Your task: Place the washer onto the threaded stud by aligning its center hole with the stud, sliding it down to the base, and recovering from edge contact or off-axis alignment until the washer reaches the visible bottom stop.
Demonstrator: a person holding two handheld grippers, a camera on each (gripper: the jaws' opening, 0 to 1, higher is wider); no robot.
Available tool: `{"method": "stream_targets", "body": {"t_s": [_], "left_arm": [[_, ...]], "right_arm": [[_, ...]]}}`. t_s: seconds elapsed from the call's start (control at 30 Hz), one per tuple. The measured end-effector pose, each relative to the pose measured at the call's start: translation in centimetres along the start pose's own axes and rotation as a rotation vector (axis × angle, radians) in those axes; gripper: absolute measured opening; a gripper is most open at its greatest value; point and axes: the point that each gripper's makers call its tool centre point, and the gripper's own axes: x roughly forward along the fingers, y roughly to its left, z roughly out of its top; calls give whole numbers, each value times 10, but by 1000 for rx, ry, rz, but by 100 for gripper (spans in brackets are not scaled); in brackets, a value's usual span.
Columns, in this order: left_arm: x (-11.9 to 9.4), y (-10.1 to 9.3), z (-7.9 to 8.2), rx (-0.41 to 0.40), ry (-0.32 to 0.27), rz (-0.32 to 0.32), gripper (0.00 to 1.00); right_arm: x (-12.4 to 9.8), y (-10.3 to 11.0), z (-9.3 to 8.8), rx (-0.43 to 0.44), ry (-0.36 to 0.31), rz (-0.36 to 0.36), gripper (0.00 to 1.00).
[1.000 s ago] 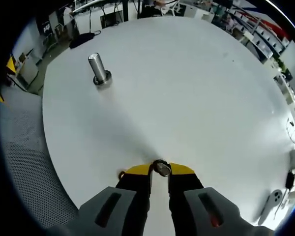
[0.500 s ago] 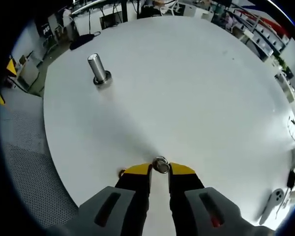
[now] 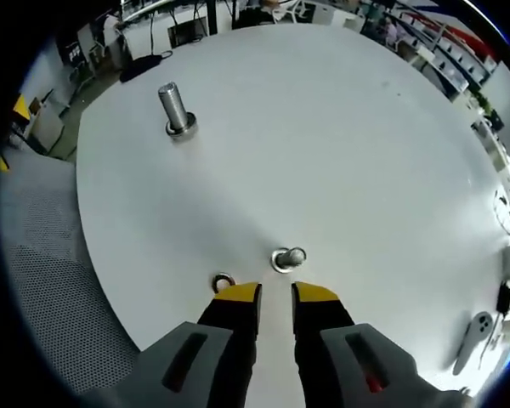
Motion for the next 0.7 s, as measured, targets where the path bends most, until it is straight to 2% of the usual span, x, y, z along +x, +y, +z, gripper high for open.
{"method": "stream_targets", "body": {"t_s": [0.17,0.3,0.7], "left_arm": [[-1,-1,3,-4,-15,-9,28],[-1,-3,3,-2,-18,-19,28],[-1,-5,5,3,-31,-33,28]], "right_arm": [[0,4,-6,-6,17,-2,17],[0,9,-9,-138,56,-9,18],[-2,15,-9,-105,50,-6,20]]}}
